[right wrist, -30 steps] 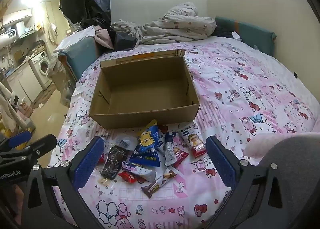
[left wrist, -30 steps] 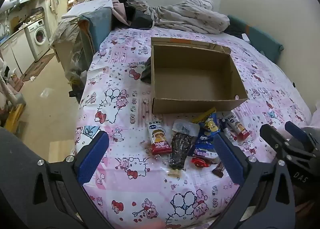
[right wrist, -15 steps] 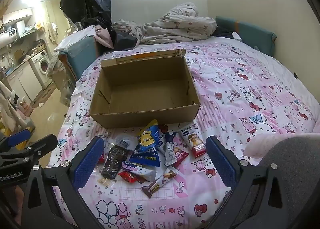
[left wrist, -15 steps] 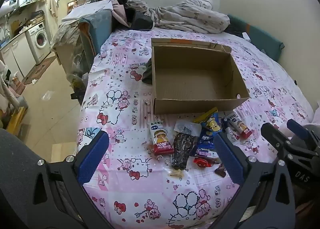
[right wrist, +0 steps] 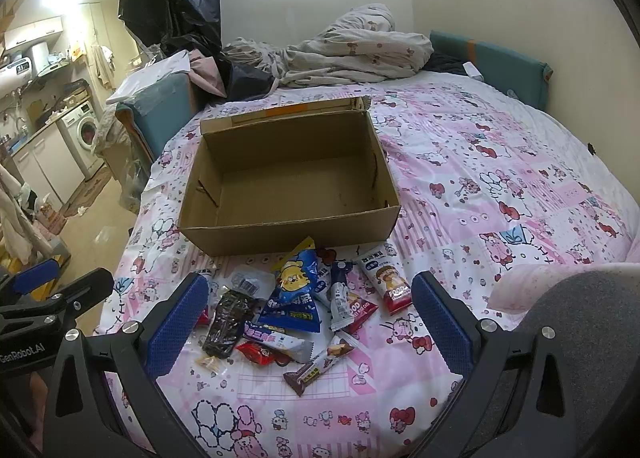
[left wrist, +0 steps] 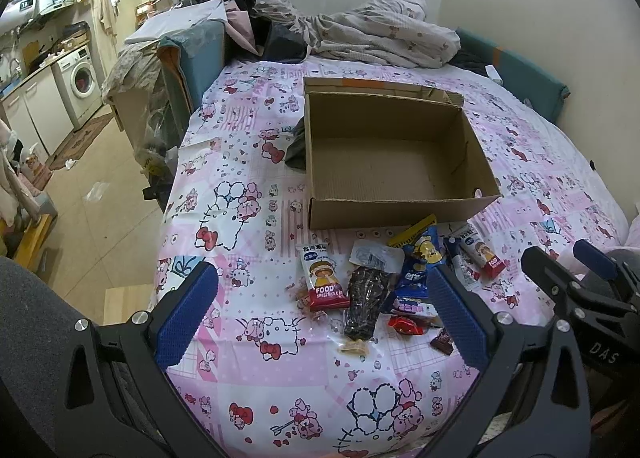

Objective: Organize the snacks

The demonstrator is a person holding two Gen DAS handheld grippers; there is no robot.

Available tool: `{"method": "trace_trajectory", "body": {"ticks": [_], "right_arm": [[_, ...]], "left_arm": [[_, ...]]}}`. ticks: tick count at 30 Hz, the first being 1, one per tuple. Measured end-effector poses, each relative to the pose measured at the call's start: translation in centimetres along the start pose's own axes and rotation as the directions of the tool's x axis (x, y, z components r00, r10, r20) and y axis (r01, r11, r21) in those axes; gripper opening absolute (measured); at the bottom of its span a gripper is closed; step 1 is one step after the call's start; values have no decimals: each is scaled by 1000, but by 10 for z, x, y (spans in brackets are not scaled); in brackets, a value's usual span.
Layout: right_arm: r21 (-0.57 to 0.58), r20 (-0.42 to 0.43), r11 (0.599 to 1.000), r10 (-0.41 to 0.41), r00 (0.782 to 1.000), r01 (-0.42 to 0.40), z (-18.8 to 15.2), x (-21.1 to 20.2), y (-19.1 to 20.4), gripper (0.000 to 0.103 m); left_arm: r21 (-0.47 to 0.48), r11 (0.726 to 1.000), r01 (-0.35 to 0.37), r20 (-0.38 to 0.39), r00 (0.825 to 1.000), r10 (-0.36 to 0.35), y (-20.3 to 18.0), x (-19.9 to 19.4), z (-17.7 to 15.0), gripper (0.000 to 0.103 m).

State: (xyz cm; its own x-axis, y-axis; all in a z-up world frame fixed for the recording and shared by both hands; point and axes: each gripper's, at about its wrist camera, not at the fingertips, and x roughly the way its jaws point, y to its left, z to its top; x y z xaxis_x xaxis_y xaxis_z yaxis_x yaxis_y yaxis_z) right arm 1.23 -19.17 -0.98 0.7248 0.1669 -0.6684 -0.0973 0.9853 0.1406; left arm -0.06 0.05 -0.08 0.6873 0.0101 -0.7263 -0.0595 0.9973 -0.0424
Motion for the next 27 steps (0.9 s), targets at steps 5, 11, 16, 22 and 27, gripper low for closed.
{"method": "trace_trajectory", "body": {"ticks": [5,11,16,22,27], "right_arm": [[2,0,1000,2,1000,-2,-1,0,0,103],[8,-4,1000,7,1000,-7,-1,0,1,103],[8,-6,1000,8,1000,-8,-1,0,2,103],[9,-5,1000,10,1000,-10,-1,0,2,103],[12,-6,1000,11,1000,-11,-2,0,2,103]], "left_arm": [[-1,1000,0,0,1000,0,0,0,0,103],[-1,1000,-10,3,1000,10,1,0,-1,103],[-3,1000,-15,3,1000,15,3,0,-2,103],[-6,1000,-17,8,1000,17,3,-1,-1,103],[-8,1000,-22,10,1000,23,4,-1,-1,103]]}}
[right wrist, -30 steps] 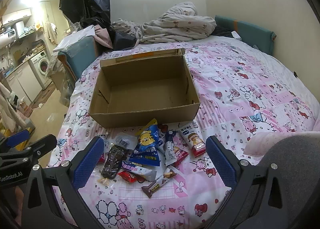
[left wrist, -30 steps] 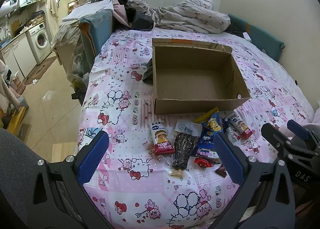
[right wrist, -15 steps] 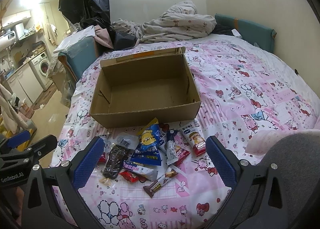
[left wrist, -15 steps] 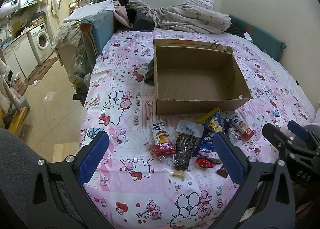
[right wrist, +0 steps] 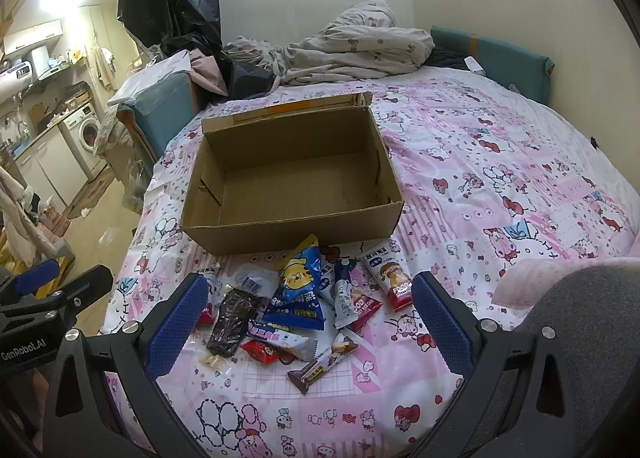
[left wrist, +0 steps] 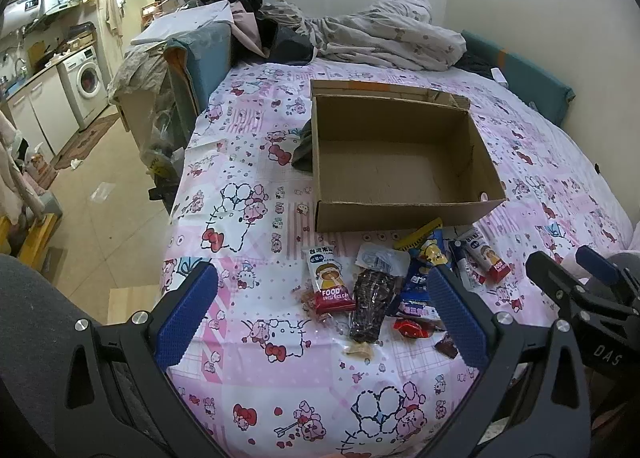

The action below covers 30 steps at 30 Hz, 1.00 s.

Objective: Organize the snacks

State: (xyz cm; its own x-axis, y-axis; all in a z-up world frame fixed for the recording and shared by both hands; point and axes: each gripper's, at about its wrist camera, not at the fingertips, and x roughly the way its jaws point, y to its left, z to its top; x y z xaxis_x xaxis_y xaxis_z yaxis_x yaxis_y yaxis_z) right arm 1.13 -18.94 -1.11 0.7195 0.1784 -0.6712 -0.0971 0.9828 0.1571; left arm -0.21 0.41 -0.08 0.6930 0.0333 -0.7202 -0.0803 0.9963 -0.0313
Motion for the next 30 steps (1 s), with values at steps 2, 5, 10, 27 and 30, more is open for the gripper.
{"method": "trace_trajectory", "body": {"ticks": [2,5,10,27,30], "right_arm": [[-2,0,1000,0,1000,0,0,0,0,103],[-3,-1,1000,1,1000,-1,0,0,0,103],[-1,-3,1000,3,1000,-3,0,1,-1,103],[2,-10,1000,2,1000,-2,-2,3,2,103],[8,-9,1000,-1,1000,1,-2,3,2,103]], "left_arm": [[0,1000,0,-1,1000,0,0,0,0,103],[1,1000,1,0,1000,-1,0,0,0,103],[-1,1000,0,-1,1000,0,0,0,0,103],[13,1000,1,1,1000,-1,-4,0,0,103],[25,1000,-2,5,1000,2,-8,-1,0,103]]}}
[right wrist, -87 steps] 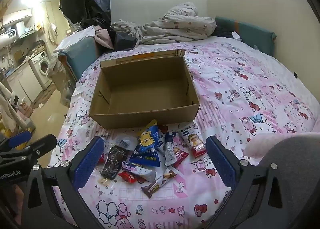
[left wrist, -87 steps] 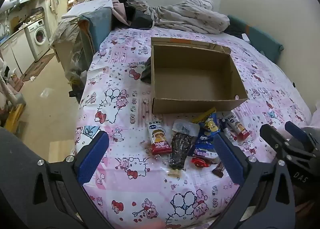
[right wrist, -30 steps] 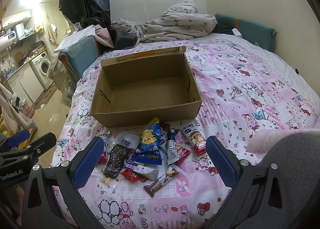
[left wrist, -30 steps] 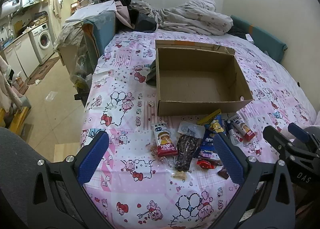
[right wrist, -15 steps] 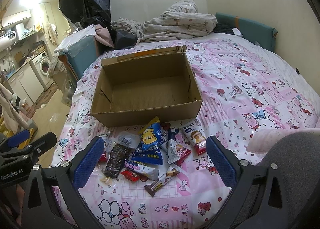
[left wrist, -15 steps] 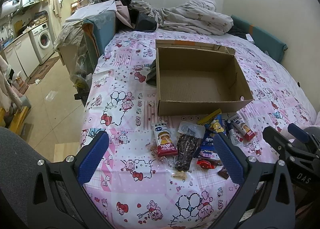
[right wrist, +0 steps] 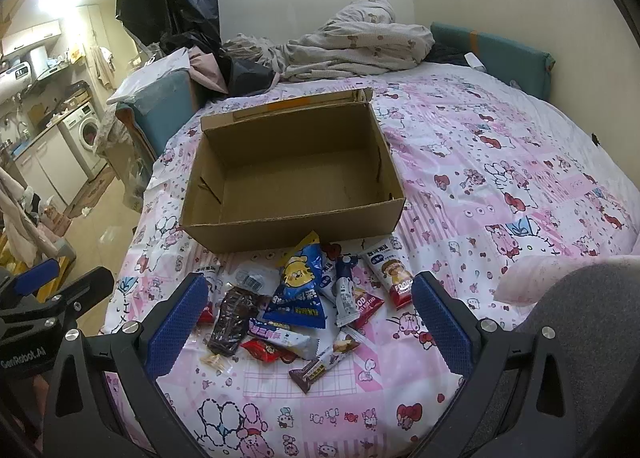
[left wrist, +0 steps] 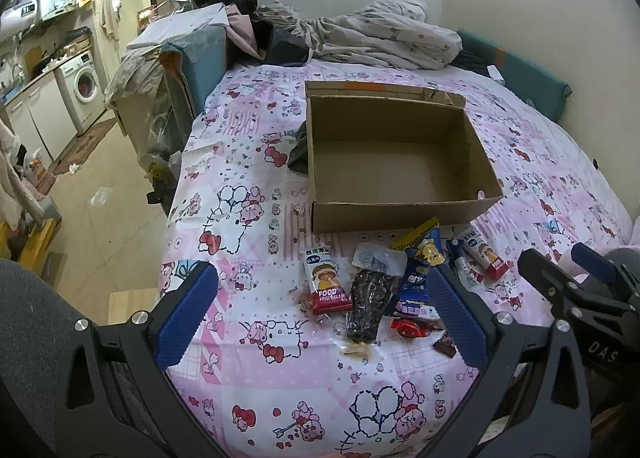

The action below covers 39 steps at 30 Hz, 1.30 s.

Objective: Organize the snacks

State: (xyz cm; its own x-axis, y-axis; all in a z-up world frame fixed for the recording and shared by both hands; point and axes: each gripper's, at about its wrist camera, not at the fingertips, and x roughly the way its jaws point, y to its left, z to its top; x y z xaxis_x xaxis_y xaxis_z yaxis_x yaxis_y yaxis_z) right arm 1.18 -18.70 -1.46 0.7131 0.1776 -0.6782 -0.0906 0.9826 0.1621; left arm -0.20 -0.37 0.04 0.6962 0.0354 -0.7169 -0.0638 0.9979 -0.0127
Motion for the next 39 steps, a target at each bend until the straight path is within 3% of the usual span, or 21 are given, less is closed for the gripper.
{"method": "trace_trajectory", "body": {"ticks": [13,18,23,30,35,37,39], "right_arm": [[96,-51,994,57,997,-52,8,2,-18,103],[124,-114,987,115,987,-101,27,10,-24,103],[141,-195,982,153,969,-126,52,34,-31,103],[178,-327,978,160,932,-105,58,87,-49,103],[266,-379,961,177,908,-76,35,112,-64,103],[288,-413,956,180,893,-59,28,119,-67,103],[290,-410,955,183,893,-62,30,121,-68,103]], "left_arm": [[18,999,-48,-12,999,48,-1,-6,9,103],[-34,999,-20,-117,993,16,5,11,29,103],[-66,998,-13,-218,976,-2,10,42,53,103],[-92,992,-86,-359,932,48,27,100,68,103],[-177,979,-99,-449,893,9,45,130,58,102],[-190,975,-111,-482,876,6,47,143,49,94],[-186,977,-108,-513,858,-3,43,157,39,78]]}}
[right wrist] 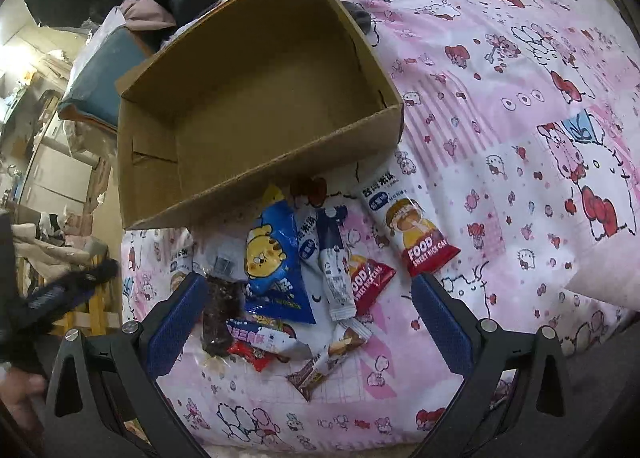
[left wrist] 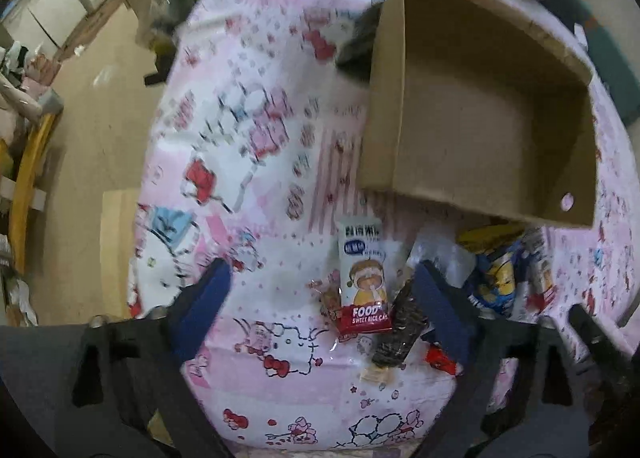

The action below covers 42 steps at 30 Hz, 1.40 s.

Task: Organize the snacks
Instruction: 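Grasp the white rice cake bar with the left tool while the right tool grasps the blue chip bag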

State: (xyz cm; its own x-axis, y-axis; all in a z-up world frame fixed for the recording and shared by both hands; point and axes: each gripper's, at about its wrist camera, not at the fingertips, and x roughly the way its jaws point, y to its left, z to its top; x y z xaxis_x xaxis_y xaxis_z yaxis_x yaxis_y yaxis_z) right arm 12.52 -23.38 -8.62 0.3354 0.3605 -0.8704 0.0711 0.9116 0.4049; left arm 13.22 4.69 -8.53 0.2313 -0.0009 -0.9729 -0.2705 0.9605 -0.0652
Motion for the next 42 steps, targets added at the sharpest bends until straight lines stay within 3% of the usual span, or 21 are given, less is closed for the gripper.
{"method": "trace_trajectory", "body": {"ticks": [4,9,10,11,12,14,20,21,22,23,28,32,38,41,42], "right_arm": [[11,-9,1000,-4,1000,4,4,6,-4,103],[11,-43,1000,0,999,1,4,14,-4,103],[7,-42,1000,-2,999,3,3,14,-4,103],[5,-42,1000,-3,999,3,3,14,-4,103],[5,-42,1000,-3,999,4,2,15,-3,103],[3,-42,1000,-6,999,6,2,16,-3,103],[26,-47,999,25,999,-24,3,17,-6,103],[35,-52,999,42,998,-40,4,17,-7,100],[38,-57,998,61,996,-59,4,17,-7,88],[35,-70,996,86,994,-84,5,19,-6,83],[-10,-171,990,137,976,-141,8,37,10,70],[-67,-183,993,83,980,-97,13,49,27,70],[-127,-222,992,-54,974,26,13,87,41,69],[-184,-204,979,-127,971,89,10,96,49,56],[-204,-186,974,-139,973,100,9,95,51,41]], "left_arm": [[17,998,63,-134,989,-60,-13,41,-7,61],[41,998,57,-189,981,-49,-24,71,-11,54],[53,997,60,-188,981,-49,-25,74,-10,50],[68,996,57,-183,982,-44,-28,74,-10,32],[93,995,39,-171,985,-22,-31,72,-10,27],[98,995,18,-155,988,-3,-30,68,-11,27],[52,992,119,-130,985,-111,-19,14,-12,27],[59,990,125,-122,986,-117,-17,6,-14,27],[67,990,126,-111,987,-118,-18,-1,-16,27],[76,989,126,-99,988,-118,-15,-7,-17,27],[71,987,144,-76,987,-138,-7,-14,-21,27],[18,987,157,-90,984,-155,-2,-1,-23,27],[25,988,155,-76,985,-153,-5,-1,-19,27],[13,986,164,-82,983,-162,-3,0,-18,27],[1,984,179,-89,980,-178,-2,1,-17,27]]}}
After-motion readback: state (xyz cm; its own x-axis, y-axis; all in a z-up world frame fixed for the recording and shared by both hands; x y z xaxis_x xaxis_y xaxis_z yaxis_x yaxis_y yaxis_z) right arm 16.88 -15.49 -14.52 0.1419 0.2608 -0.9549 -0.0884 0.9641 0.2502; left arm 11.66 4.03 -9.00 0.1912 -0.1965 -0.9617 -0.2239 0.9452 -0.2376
